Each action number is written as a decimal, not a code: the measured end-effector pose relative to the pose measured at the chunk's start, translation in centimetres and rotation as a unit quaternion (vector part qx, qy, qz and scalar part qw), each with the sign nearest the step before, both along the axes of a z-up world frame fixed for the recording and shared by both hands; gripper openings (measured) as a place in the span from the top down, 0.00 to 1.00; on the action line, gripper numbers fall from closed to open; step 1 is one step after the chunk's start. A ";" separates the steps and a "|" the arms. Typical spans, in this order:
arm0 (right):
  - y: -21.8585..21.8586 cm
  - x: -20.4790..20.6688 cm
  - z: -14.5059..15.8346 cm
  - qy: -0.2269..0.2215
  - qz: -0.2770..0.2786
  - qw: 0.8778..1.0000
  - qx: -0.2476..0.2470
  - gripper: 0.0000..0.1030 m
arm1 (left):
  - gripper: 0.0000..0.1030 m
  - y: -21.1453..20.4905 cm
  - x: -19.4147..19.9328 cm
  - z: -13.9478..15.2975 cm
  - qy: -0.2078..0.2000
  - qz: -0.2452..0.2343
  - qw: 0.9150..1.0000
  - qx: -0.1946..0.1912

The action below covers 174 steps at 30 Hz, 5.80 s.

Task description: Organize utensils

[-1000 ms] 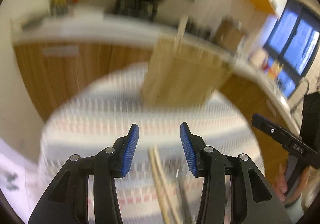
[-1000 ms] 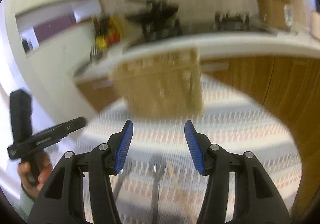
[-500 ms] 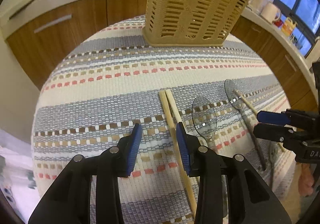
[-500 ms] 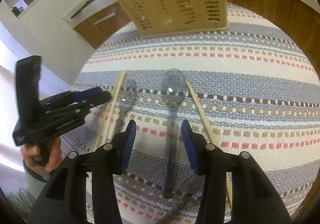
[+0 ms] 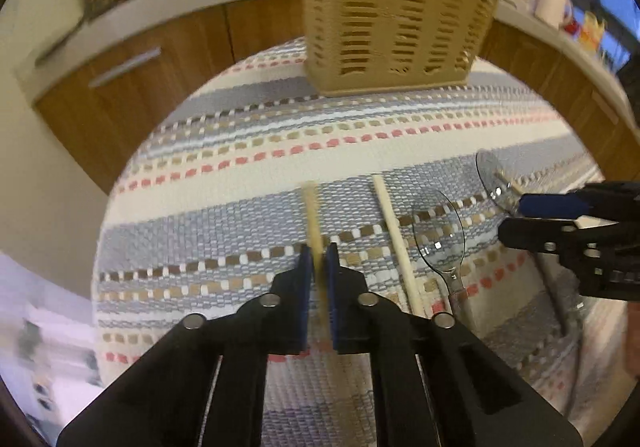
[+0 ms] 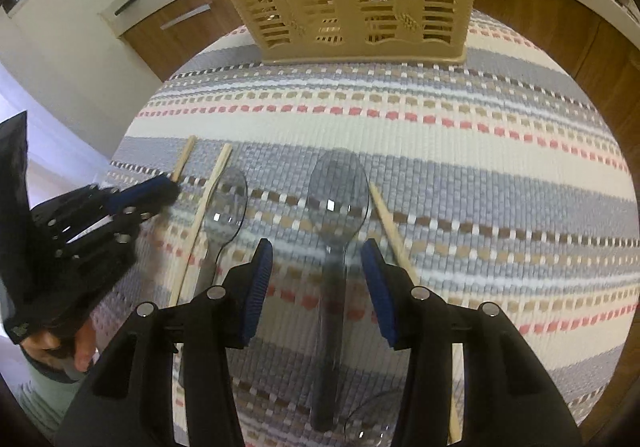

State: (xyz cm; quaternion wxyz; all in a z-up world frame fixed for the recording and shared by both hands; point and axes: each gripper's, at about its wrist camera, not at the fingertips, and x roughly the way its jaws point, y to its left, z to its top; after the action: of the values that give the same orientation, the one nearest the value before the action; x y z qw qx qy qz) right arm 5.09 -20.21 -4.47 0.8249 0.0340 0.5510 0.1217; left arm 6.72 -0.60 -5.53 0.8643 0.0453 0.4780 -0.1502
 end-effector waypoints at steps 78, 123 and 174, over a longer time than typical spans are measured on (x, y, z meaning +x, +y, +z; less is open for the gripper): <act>-3.3 2.5 23.3 -0.455 -0.033 0.886 0.085 0.71 | 0.98 0.3 -0.5 25.2 -0.397 0.013 0.876 -0.272; -6.9 3.3 16.5 -0.451 -0.134 0.882 0.005 0.71 | 0.70 -3.3 1.4 18.5 -0.367 0.024 0.906 -0.209; -2.1 -2.1 -0.5 -0.052 -0.022 0.993 -0.105 0.70 | 0.74 -0.8 4.1 0.1 0.078 0.007 0.991 -0.111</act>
State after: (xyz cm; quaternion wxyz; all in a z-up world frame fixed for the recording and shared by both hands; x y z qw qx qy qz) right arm 3.01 -22.32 -4.97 0.8537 -0.0471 0.5164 0.0469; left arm 10.78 -1.39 -5.46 0.8253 -0.0661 0.5242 -0.1993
